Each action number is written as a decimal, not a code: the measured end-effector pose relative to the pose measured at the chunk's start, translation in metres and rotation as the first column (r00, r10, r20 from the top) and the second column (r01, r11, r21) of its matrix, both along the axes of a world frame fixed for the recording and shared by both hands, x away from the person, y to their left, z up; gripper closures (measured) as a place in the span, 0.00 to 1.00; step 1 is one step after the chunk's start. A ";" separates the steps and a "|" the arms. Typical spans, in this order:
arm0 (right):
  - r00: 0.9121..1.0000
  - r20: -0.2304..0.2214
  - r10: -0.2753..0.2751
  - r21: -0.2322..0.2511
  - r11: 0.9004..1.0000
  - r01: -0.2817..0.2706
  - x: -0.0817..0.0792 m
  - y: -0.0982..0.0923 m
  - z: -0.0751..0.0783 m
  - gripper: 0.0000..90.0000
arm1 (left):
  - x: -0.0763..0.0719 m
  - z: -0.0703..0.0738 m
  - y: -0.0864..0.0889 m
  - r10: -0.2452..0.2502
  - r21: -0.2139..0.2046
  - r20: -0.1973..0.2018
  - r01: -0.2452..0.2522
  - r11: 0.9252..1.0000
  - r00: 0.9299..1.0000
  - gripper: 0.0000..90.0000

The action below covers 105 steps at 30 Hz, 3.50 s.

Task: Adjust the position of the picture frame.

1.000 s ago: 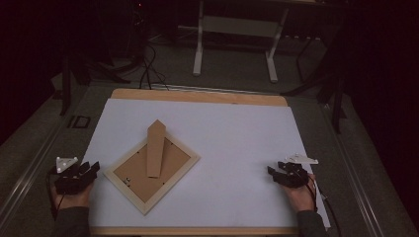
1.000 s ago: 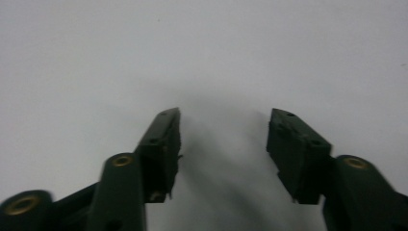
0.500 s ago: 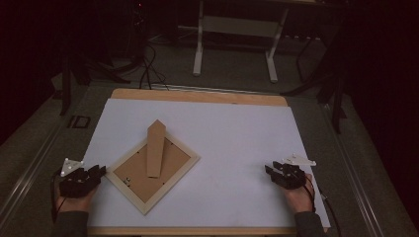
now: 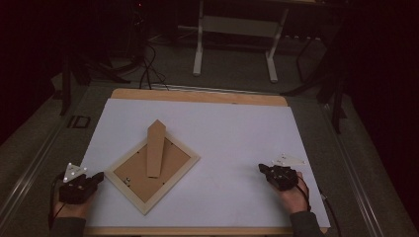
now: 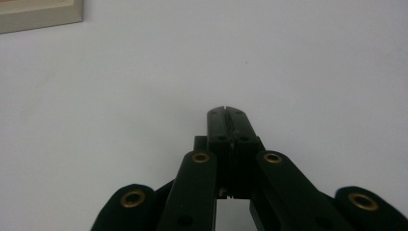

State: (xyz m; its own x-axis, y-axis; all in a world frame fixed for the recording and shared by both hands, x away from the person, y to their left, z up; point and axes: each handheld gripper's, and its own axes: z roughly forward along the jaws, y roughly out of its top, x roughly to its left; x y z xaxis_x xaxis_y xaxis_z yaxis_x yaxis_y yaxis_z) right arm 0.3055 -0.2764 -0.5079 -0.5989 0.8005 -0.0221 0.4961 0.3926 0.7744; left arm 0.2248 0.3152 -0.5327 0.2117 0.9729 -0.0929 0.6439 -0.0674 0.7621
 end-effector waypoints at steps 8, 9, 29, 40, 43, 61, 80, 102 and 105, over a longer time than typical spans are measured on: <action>1.000 0.000 -0.006 0.033 0.999 0.006 0.000 -0.001 0.002 1.00 | -0.006 -0.006 0.002 -0.039 -0.001 -0.034 0.039 0.999 0.999 1.00; 1.000 0.001 -0.006 0.033 0.999 0.006 0.000 -0.001 0.002 1.00 | -0.007 -0.006 0.002 -0.040 -0.005 -0.035 0.039 0.999 0.999 1.00; 0.999 0.019 0.029 0.038 0.999 -0.030 0.000 0.008 0.005 0.99 | -0.005 -0.008 -0.006 -0.114 -0.004 -0.044 0.114 0.993 0.992 1.00; 0.998 0.019 0.064 0.026 0.998 -0.064 0.004 0.021 0.006 0.99 | -0.003 -0.006 -0.021 -0.186 0.035 -0.051 0.188 0.982 0.981 1.00; 0.997 0.020 0.076 0.020 0.997 -0.077 0.005 0.025 0.006 0.99 | -0.002 -0.006 -0.029 -0.217 0.050 -0.054 0.220 0.974 0.975 1.00; 0.991 0.014 0.133 0.012 0.991 -0.133 0.008 0.047 0.005 0.99 | 0.001 -0.004 -0.079 -0.423 0.037 -0.070 0.426 0.904 0.903 1.00; 0.976 0.000 0.219 -0.007 0.976 -0.219 0.008 0.097 0.000 0.99 | 0.015 0.018 -0.092 -0.452 0.064 0.000 0.451 0.890 0.892 1.00; 0.984 -0.028 0.173 0.055 0.984 -0.172 0.046 0.140 -0.006 0.99 | 0.093 0.010 -0.027 -0.209 0.054 -0.020 0.209 0.976 0.978 1.00; 0.985 -0.042 0.168 0.053 0.985 -0.165 0.052 0.147 -0.008 1.00 | 0.094 0.007 -0.028 -0.213 0.057 -0.032 0.215 0.975 0.976 1.00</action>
State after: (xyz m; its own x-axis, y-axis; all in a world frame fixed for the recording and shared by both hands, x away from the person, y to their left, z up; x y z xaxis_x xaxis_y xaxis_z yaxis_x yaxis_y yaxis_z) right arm 0.3574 -0.1299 -0.5162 -0.7235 0.6888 0.0457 0.4625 0.4344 0.7729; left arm 0.3191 0.2871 -0.5255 0.4139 0.9093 -0.0436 0.6288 -0.2509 0.7360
